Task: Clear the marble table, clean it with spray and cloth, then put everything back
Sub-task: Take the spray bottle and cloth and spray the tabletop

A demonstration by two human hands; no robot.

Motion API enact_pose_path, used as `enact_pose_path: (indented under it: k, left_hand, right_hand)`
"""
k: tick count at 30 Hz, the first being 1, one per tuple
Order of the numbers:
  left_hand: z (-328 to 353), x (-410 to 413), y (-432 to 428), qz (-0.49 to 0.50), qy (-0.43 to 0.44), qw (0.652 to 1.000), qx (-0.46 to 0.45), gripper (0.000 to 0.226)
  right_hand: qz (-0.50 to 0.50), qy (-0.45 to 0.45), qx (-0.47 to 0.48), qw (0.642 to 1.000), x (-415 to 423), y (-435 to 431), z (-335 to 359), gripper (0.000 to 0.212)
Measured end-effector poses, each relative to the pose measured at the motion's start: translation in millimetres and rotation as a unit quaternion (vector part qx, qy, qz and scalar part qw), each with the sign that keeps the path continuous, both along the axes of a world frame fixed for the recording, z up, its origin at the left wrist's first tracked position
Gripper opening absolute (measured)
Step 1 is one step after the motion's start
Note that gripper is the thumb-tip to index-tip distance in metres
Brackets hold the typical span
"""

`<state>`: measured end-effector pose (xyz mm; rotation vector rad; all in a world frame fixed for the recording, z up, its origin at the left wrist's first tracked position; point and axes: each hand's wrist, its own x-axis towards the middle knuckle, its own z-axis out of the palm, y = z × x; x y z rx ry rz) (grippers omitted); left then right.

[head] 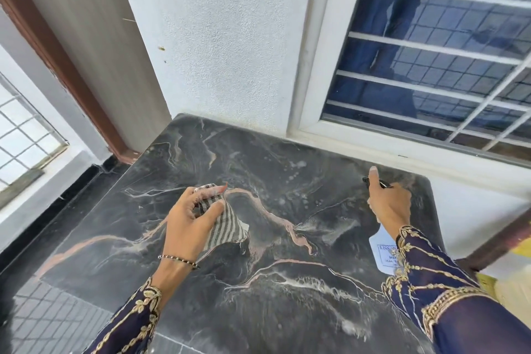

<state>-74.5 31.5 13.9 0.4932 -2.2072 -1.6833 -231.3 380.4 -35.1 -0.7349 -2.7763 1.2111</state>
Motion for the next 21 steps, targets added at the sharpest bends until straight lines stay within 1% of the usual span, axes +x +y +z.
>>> enact_pose_path:
  k: [2, 6, 10, 13, 15, 16, 18, 21]
  left_hand:
    - [2, 12, 1, 0.002, 0.004, 1.0, -0.003, 0.022]
    - [8, 43, 2, 0.002, 0.02, 1.0, -0.019, 0.024]
    - [11, 74, 2, 0.009, 0.023, 0.999, -0.029, 0.026]
    - [14, 94, 3, 0.019, 0.022, 0.999, -0.036, 0.023]
    - [14, 106, 2, 0.02, 0.016, 0.999, -0.032, 0.021]
    - [14, 111, 0, 0.019, 0.012, 0.999, -0.03, 0.02]
    - [14, 121, -2, 0.02, 0.006, 0.999, -0.032, 0.02]
    - [14, 135, -4, 0.02, 0.007, 0.999, -0.037, 0.021]
  right_hand:
    - [-0.011, -0.005, 0.006, 1.0, 11, 10, -5, 0.117]
    - [-0.017, -0.004, -0.018, 1.0, 54, 7, 18, 0.094]
    - [-0.019, -0.006, -0.028, 0.999, 88, 12, 17, 0.097]
    - [-0.009, -0.025, 0.03, 0.999, 116, 11, 15, 0.1]
    - [0.005, -0.033, 0.039, 0.999, 132, 10, 12, 0.095]
    - [0.012, -0.038, 0.026, 0.999, 139, 11, 11, 0.091]
    - [0.03, -0.054, 0.009, 0.998, 153, 11, 8, 0.091]
    - [0.063, -0.077, 0.021, 0.995, 181, 8, 7, 0.088]
